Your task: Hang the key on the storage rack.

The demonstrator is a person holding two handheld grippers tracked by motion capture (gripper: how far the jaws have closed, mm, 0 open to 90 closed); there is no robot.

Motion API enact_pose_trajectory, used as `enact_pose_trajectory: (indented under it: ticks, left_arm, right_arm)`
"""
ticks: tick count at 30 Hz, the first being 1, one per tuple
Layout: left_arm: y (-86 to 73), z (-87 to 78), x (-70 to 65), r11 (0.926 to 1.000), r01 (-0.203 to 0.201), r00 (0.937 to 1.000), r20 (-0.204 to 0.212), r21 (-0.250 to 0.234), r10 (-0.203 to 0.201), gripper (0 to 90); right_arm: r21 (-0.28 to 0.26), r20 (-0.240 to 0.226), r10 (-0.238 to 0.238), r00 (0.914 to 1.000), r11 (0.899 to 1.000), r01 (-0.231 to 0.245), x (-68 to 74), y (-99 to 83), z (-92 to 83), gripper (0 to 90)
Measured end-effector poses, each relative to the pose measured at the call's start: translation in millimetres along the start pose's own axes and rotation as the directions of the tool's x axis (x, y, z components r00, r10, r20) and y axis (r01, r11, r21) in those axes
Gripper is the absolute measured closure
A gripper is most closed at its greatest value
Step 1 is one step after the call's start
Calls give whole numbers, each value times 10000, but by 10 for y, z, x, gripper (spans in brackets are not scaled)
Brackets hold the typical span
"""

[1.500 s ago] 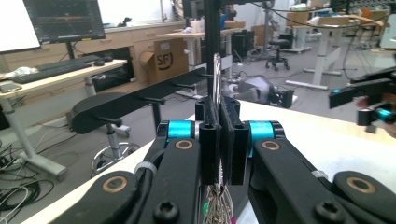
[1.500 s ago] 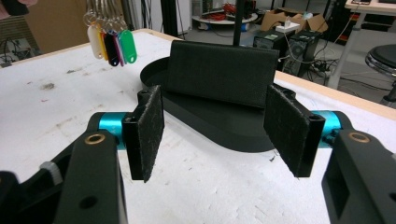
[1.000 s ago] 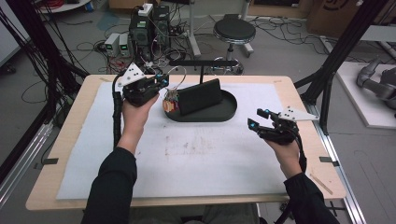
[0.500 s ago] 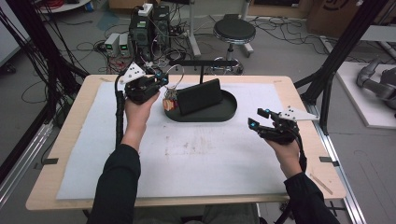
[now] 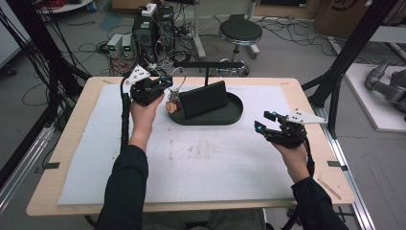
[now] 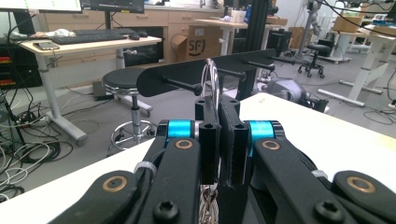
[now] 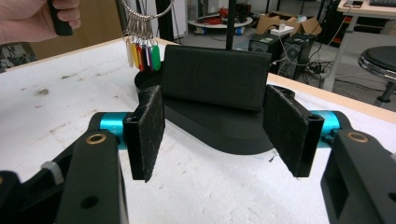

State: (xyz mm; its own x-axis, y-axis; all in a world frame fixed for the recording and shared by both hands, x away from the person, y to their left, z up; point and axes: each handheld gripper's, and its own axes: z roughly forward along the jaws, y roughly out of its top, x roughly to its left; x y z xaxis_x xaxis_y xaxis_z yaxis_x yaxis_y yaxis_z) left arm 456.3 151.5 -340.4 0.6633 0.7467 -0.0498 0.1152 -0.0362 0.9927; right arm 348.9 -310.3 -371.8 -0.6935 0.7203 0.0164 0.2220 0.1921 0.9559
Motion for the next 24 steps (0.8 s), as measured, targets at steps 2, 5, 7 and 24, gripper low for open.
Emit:
enact_pose_trajectory:
  ticks: [2,5,7,24]
  left_arm:
    - [-15,9,19,9999,145,9999,-22,-19,-145,865]
    - [-32,16,49,9996,268,9996,-105,16,-268,865]
    - [-42,21,64,9995,312,9994,-129,30,-311,865]
    - [-115,93,115,9984,507,9970,-598,265,-490,860]
  right_arm:
    - [7,-3,-6,10000,10000,6,-2,-1,1,396]
    - [2,-1,-13,10000,10000,13,-1,-1,1,396]
    - [11,5,-14,10000,10000,14,-1,0,1,397]
    - [40,-42,-7,10000,10000,7,-1,-2,5,398]
